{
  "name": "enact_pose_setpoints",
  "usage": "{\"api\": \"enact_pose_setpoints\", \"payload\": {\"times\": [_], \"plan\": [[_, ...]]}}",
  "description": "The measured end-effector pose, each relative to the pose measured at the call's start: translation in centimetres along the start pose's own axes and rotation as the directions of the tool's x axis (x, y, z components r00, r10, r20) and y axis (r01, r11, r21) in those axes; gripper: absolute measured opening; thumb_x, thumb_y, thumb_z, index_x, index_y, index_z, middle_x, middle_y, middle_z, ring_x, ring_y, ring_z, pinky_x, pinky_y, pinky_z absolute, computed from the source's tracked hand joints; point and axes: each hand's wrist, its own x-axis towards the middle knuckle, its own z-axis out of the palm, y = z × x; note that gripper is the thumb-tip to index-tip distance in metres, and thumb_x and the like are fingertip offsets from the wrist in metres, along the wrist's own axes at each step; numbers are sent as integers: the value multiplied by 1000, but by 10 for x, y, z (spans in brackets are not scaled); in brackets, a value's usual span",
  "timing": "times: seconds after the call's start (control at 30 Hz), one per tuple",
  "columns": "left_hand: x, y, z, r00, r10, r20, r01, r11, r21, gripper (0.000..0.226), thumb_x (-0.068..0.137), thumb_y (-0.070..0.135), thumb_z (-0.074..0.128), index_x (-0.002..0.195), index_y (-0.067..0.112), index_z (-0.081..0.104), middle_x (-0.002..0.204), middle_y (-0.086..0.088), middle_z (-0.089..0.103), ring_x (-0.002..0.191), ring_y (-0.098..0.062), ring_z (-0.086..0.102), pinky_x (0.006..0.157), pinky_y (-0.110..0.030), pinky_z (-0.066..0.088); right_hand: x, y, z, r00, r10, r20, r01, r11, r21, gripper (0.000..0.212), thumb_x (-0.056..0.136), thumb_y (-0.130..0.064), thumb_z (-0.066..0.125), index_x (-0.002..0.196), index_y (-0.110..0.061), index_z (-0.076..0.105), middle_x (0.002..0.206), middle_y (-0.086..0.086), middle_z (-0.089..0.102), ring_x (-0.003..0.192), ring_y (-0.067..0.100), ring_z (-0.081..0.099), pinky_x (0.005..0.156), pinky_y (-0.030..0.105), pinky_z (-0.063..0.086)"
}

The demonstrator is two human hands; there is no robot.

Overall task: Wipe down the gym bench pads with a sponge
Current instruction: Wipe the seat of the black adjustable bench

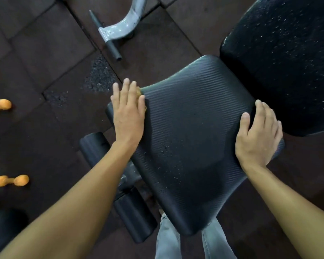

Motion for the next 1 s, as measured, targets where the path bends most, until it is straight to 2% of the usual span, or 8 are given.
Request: {"api": "enact_pose_setpoints", "payload": {"times": [0.07, 0.17, 0.37, 0.53, 0.6, 0.7, 0.9, 1.0], "plan": [[-23, 14, 2, 999, -43, -22, 43, 999, -9, 47, 105, 34, 37, 146, 11, 41, 156, -5, 35, 149, -30, 18, 119, -53, 21, 0, 0, 1, 1000, -5, 1, 5, 1000, -28, 52, 106, -43, 28, 152, -20, 32, 157, 1, 36, 147, 19, 28, 121, 44, 16], [-82, 48, 9, 972, 233, -3, -233, 972, 43, 44, 103, 31, 45, 142, 10, 48, 151, -6, 43, 145, -33, 30, 117, -54, 25, 0, -1, 0, 1000, -5, 2, 5, 999, -49, 52, 106, -43, 26, 152, -19, 32, 157, 1, 36, 147, 19, 28, 121, 44, 17], [-103, 42, 5, 614, 780, 122, -788, 614, 40, 41, 101, 32, 51, 138, 16, 55, 147, -3, 49, 139, -30, 41, 111, -50, 39, -2, -1, -1, 999, 1, 35, 0, 999, -40, 54, 106, -43, 27, 154, -19, 29, 161, 2, 30, 150, 20, 22, 123, 43, 13], [-48, -3, -3, 958, 287, 27, -287, 958, -10, 44, 104, 31, 46, 143, 10, 47, 154, -8, 39, 147, -34, 24, 116, -55, 27, -10, 6, -5, 994, -61, 90, 67, 995, -74, 56, 107, -44, 26, 157, -19, 22, 165, 3, 19, 153, 21, 12, 124, 42, 7], [-64, 6, -5, 998, 64, 12, -62, 991, -119, 47, 104, 32, 44, 146, 11, 42, 156, -7, 34, 149, -32, 15, 119, -55, 20, -15, 7, -5, 994, -68, 91, 77, 992, -96, 56, 107, -44, 26, 157, -19, 21, 165, 3, 17, 153, 21, 12, 124, 42, 8], [-128, 38, -3, 988, 153, 35, -147, 981, -125, 48, 102, 32, 47, 144, 9, 45, 154, -8, 38, 148, -33, 20, 120, -54, 18, -19, 5, -2, 995, -62, 80, 72, 990, -122, 56, 107, -44, 25, 157, -19, 22, 165, 3, 17, 153, 21, 13, 124, 42, 9], [-206, 59, -2, 580, 803, 141, -792, 596, -134, 43, 99, 37, 55, 137, 17, 56, 148, -1, 48, 141, -28, 38, 107, -51, 42, -27, 8, -6, 991, -92, 100, 103, 988, -115, 58, 106, -46, 22, 157, -19, 21, 166, 4, 15, 153, 23, 11, 124, 43, 10], [-152, 42, 1, 579, 808, 108, -805, 588, -78, 43, 97, 39, 58, 134, 17, 60, 144, -3, 52, 137, -29, 44, 107, -50, 43, -51, 11, -10, 983, -131, 130, 146, 983, -113, 56, 107, -44, 24, 157, -21, 20, 166, 2, 13, 154, 22, 9, 123, 42, 7]]}}
